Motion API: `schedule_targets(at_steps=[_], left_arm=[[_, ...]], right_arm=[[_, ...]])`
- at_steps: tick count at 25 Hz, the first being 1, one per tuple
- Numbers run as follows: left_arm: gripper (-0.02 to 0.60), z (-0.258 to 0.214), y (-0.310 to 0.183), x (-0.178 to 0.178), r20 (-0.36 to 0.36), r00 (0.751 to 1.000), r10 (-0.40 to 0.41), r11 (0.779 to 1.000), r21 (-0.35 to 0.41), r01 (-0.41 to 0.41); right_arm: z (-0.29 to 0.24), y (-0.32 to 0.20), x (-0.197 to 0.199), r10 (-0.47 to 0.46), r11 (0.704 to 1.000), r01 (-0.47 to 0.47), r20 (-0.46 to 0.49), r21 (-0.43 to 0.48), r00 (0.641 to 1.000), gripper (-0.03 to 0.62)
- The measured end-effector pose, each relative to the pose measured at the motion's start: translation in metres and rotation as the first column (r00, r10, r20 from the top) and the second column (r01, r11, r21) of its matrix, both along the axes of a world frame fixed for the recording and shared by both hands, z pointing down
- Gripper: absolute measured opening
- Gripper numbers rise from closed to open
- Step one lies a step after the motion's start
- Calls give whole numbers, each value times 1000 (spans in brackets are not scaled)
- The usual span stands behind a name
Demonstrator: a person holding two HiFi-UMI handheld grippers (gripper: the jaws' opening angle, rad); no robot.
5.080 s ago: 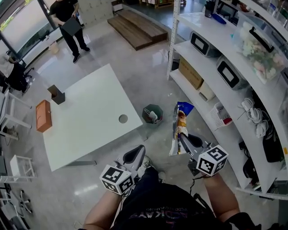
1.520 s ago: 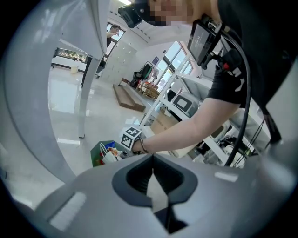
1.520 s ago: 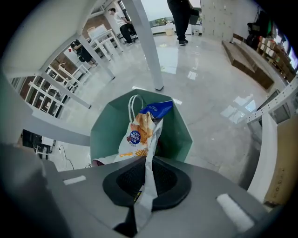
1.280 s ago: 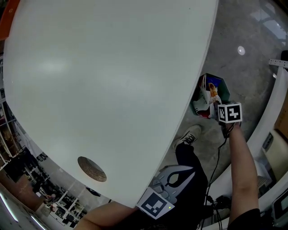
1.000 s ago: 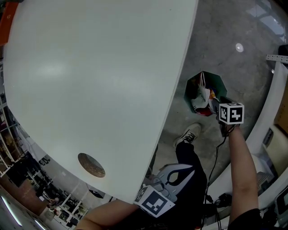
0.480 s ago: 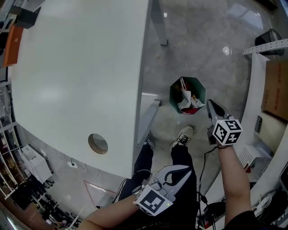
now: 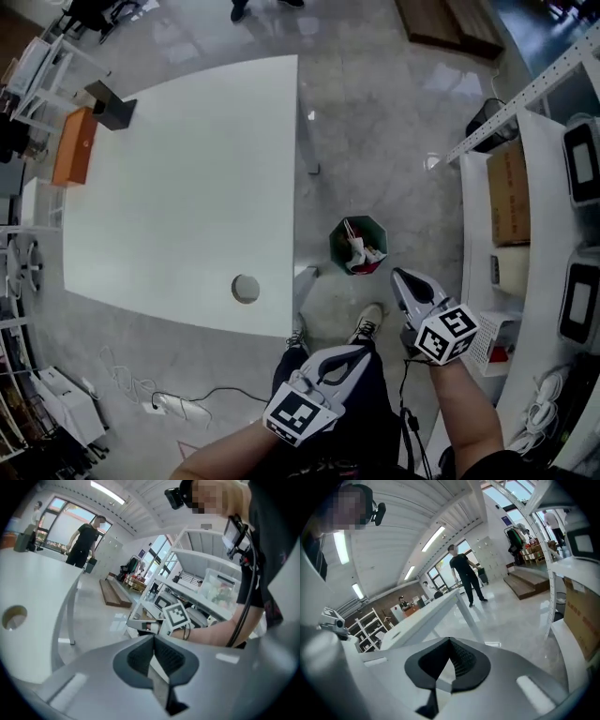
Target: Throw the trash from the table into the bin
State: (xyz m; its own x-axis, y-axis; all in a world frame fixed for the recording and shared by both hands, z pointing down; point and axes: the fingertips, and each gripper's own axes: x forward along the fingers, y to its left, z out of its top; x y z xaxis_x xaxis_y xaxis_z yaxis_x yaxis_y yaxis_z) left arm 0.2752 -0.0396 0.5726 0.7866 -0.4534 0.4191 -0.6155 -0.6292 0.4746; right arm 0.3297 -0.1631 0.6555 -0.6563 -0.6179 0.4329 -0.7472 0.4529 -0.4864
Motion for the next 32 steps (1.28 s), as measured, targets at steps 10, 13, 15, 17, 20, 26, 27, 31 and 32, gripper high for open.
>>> schedule_targets(at_steps=[10, 13, 15, 17, 20, 26, 27, 31, 32], left_arm=[[8, -140, 7, -121, -24, 993, -114, 981, 155, 116], [8, -171, 15, -161, -29, 989, -146, 967, 206, 148], [8, -184, 22, -184, -27, 986, -163, 960, 227, 164], [8, -191, 30, -204, -21, 984, -178, 957, 231, 178], [8, -195, 45, -226, -17, 982, -190, 957, 219, 189], [8, -197, 70, -241, -6, 978, -207, 956, 212, 203], [8, -198, 73, -242, -9, 976, -220, 953, 213, 217], [8, -205, 88, -234, -24, 961, -277, 934, 227, 275], [8, -208, 93, -230, -27, 956, -291, 929, 230, 289]], right_arm=[[-203, 83, -96, -69, 983, 63, 30, 175, 997, 0], [-242, 104, -126, -77, 974, 67, 39, 217, 996, 0], [-262, 117, -143, -77, 970, 62, 52, 234, 996, 0], [-275, 128, -159, -73, 968, 54, 67, 246, 995, 0], [-286, 145, -179, -76, 966, 55, 76, 254, 994, 0], [-291, 182, -206, -130, 965, 102, 104, 240, 986, 0], [-292, 188, -208, -144, 964, 115, 106, 238, 984, 0], [-297, 204, -203, -203, 954, 173, 102, 247, 974, 0], [-299, 208, -201, -218, 950, 187, 101, 249, 971, 0]])
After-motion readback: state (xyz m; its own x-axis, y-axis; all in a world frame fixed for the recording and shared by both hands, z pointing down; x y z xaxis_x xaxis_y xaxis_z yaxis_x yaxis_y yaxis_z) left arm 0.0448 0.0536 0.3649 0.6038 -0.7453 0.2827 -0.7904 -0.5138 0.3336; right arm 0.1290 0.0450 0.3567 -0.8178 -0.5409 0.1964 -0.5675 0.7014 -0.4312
